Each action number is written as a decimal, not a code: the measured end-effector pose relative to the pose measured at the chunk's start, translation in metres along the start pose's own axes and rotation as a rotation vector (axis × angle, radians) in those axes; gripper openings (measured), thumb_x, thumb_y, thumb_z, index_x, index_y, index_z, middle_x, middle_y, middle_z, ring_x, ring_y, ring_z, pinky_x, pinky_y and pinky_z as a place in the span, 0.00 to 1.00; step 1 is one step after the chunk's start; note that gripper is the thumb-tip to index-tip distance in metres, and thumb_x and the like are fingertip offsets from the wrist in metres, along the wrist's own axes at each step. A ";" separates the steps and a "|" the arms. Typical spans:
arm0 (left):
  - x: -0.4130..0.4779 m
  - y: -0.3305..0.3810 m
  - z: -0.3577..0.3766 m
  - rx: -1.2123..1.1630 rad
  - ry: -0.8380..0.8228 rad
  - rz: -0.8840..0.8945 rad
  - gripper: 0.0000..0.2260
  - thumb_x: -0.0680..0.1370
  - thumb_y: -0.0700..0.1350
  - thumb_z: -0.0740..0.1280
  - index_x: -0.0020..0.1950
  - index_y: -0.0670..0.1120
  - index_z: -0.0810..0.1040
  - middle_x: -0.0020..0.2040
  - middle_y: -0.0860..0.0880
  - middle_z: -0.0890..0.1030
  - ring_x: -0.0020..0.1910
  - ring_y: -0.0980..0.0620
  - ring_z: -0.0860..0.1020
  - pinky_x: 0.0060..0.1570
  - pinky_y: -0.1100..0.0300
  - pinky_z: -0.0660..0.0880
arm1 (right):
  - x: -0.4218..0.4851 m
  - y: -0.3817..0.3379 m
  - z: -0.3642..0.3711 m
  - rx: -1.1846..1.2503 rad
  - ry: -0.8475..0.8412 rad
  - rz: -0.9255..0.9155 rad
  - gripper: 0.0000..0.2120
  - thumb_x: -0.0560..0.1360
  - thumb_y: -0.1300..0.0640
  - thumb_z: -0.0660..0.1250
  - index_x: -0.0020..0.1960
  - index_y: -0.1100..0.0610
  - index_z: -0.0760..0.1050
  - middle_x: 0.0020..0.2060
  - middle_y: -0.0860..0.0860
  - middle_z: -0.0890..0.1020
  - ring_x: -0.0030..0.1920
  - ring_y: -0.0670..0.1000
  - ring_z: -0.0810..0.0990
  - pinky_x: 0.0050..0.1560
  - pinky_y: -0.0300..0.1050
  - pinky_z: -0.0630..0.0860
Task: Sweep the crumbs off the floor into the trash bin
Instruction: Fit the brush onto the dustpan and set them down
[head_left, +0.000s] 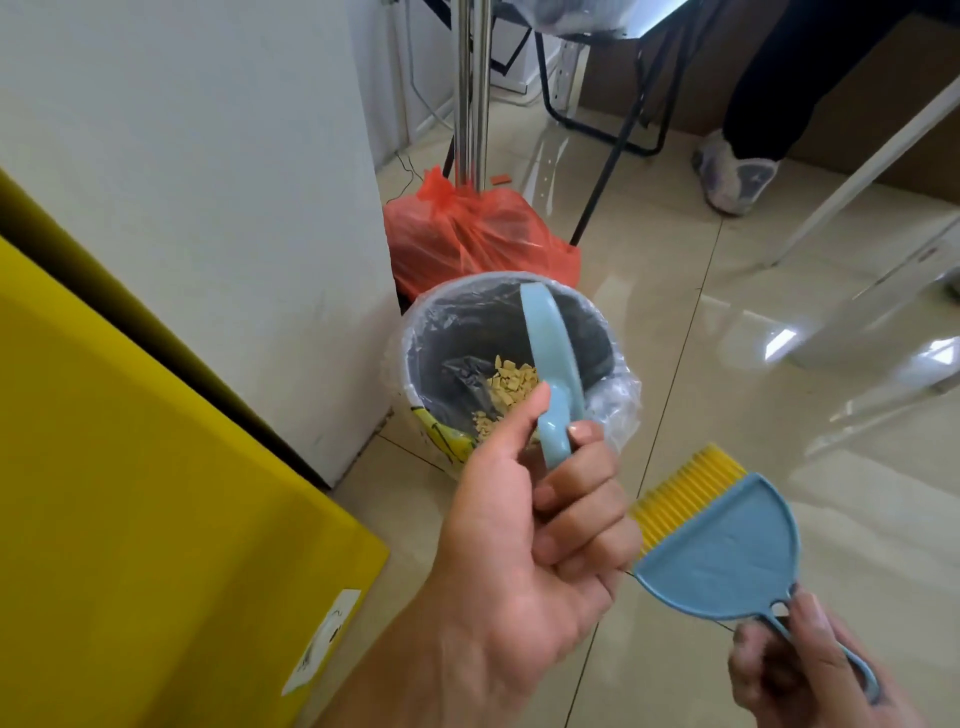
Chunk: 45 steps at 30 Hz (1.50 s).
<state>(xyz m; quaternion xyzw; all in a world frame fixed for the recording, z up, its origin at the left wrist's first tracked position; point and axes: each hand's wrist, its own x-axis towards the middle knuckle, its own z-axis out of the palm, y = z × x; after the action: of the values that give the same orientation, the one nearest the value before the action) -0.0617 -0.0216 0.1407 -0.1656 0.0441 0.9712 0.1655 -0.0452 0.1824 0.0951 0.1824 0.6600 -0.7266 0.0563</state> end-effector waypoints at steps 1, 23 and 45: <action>-0.003 -0.003 0.001 0.021 -0.031 -0.006 0.16 0.81 0.57 0.62 0.40 0.46 0.71 0.23 0.52 0.59 0.18 0.55 0.53 0.19 0.62 0.53 | 0.003 -0.003 0.004 0.024 -0.010 -0.038 0.16 0.75 0.51 0.62 0.37 0.56 0.84 0.23 0.62 0.77 0.18 0.53 0.74 0.22 0.35 0.71; 0.001 -0.007 -0.057 1.081 0.596 0.335 0.16 0.78 0.57 0.67 0.35 0.51 0.69 0.24 0.54 0.64 0.21 0.55 0.58 0.21 0.64 0.57 | 0.053 -0.020 0.099 -0.863 -0.229 -0.759 0.21 0.83 0.42 0.53 0.40 0.53 0.73 0.26 0.49 0.78 0.28 0.49 0.77 0.33 0.46 0.74; -0.013 -0.011 -0.081 1.468 0.601 0.519 0.20 0.74 0.64 0.66 0.35 0.50 0.67 0.24 0.54 0.67 0.23 0.56 0.63 0.24 0.63 0.63 | 0.046 0.009 0.083 -0.342 -0.373 -0.295 0.25 0.85 0.50 0.58 0.34 0.63 0.61 0.26 0.59 0.62 0.26 0.48 0.61 0.25 0.40 0.61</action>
<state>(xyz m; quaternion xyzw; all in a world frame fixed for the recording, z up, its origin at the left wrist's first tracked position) -0.0216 -0.0263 0.0687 -0.2524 0.7451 0.6172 -0.0165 -0.1011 0.1070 0.0759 -0.0645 0.7706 -0.6260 0.1006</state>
